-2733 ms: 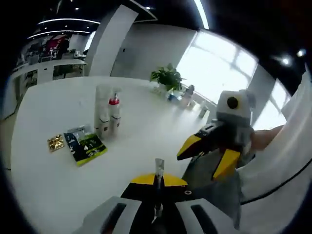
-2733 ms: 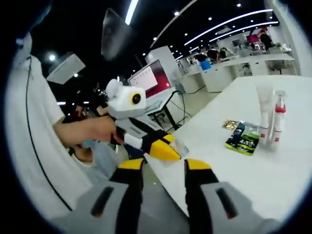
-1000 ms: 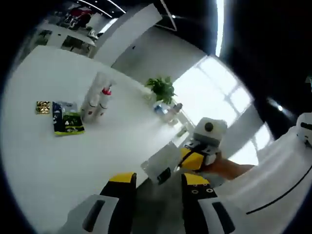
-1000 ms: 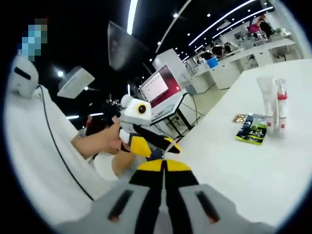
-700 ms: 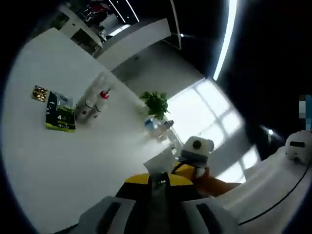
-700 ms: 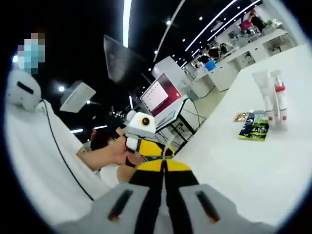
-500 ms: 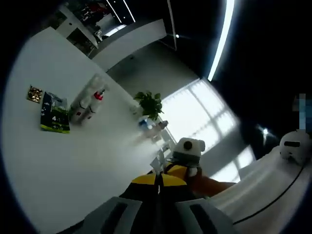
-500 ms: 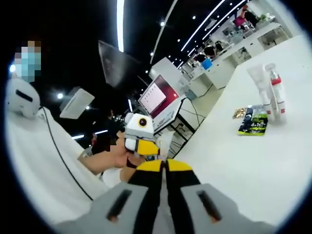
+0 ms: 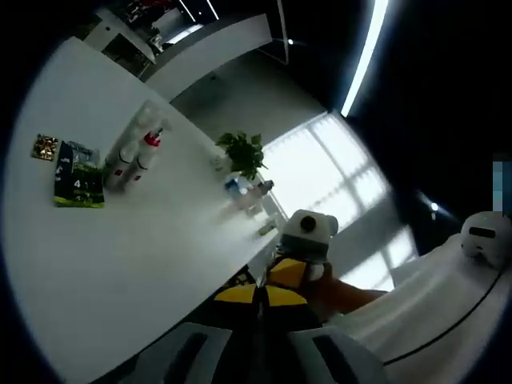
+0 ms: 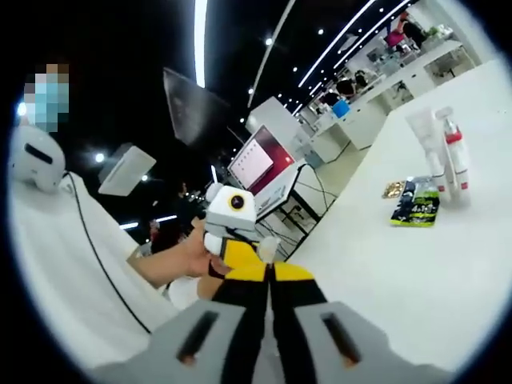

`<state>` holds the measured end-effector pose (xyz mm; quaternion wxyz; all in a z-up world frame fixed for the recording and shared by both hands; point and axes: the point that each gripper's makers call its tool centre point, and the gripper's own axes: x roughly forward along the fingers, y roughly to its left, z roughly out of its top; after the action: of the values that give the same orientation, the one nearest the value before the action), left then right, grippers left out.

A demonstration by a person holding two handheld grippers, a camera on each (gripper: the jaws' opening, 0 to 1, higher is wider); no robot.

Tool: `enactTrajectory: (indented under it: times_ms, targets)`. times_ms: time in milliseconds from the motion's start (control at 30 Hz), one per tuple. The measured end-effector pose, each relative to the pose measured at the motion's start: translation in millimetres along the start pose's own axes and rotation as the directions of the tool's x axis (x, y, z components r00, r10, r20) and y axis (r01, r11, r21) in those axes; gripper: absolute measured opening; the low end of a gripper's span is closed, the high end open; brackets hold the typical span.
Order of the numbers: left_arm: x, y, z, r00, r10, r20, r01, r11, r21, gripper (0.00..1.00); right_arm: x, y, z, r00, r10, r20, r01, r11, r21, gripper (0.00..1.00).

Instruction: Arrange the skincare products in the storage area until every visible bottle or jar stands upright without overlapping.

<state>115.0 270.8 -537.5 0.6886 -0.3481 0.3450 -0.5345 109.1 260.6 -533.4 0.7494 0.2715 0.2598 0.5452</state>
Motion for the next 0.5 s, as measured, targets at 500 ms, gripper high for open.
enactTrajectory:
  times_ms: [500]
  targets:
    - [-10.3, -6.8, 4.8, 0.998, -0.056, 0.009, 0.056, 0.998, -0.009, 0.01, 9.8, -1.7, -6.2, 1.0, -0.022, -0.005, 0.022, 1.0, -0.006, 0.13]
